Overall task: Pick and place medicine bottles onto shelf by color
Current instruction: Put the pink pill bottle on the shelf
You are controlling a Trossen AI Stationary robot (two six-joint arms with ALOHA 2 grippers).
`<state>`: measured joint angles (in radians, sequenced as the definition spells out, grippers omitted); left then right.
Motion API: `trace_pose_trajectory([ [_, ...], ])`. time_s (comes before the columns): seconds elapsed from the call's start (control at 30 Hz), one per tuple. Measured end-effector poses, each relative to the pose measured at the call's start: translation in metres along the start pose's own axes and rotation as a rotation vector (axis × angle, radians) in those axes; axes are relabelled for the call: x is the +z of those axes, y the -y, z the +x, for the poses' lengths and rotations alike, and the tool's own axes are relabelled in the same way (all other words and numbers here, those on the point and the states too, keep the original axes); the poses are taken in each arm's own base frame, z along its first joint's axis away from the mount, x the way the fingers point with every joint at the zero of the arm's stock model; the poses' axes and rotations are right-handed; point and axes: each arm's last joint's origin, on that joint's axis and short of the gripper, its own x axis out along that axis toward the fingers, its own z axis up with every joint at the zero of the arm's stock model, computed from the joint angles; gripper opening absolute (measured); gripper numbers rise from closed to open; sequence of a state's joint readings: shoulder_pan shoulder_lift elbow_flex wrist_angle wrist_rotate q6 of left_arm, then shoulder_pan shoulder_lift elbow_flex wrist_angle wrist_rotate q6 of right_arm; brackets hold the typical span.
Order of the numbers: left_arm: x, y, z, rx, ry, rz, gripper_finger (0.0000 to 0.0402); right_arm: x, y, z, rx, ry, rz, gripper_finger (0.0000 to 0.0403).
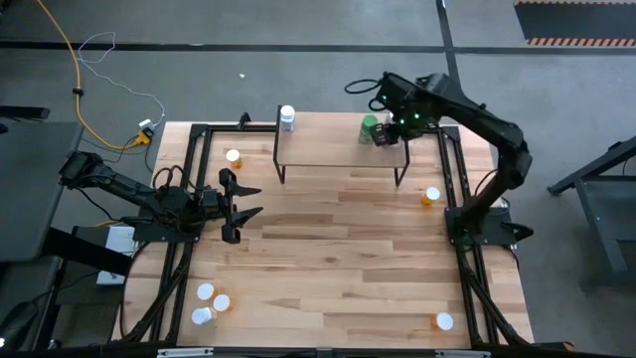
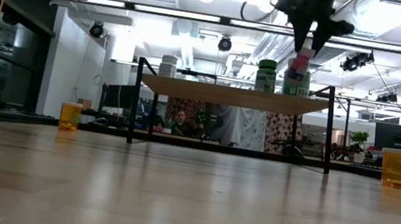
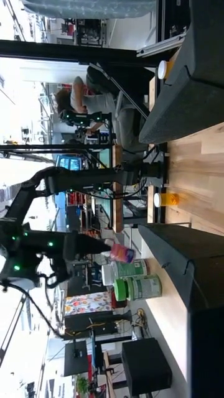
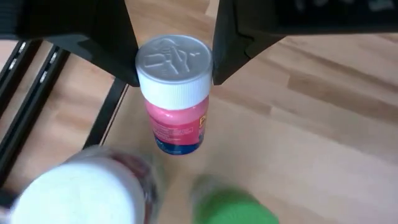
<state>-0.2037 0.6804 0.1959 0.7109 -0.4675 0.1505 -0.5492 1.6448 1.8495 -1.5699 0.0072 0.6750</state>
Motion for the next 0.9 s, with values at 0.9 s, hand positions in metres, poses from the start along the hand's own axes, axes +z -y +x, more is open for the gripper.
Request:
trace_pose_trajectory([
  [0.9, 0.0, 0.0, 0.0, -0.001, 0.0, 0.0, 0.0211, 0.011, 0.022, 0.025, -0.044, -0.095, -0.012, 0.0168],
])
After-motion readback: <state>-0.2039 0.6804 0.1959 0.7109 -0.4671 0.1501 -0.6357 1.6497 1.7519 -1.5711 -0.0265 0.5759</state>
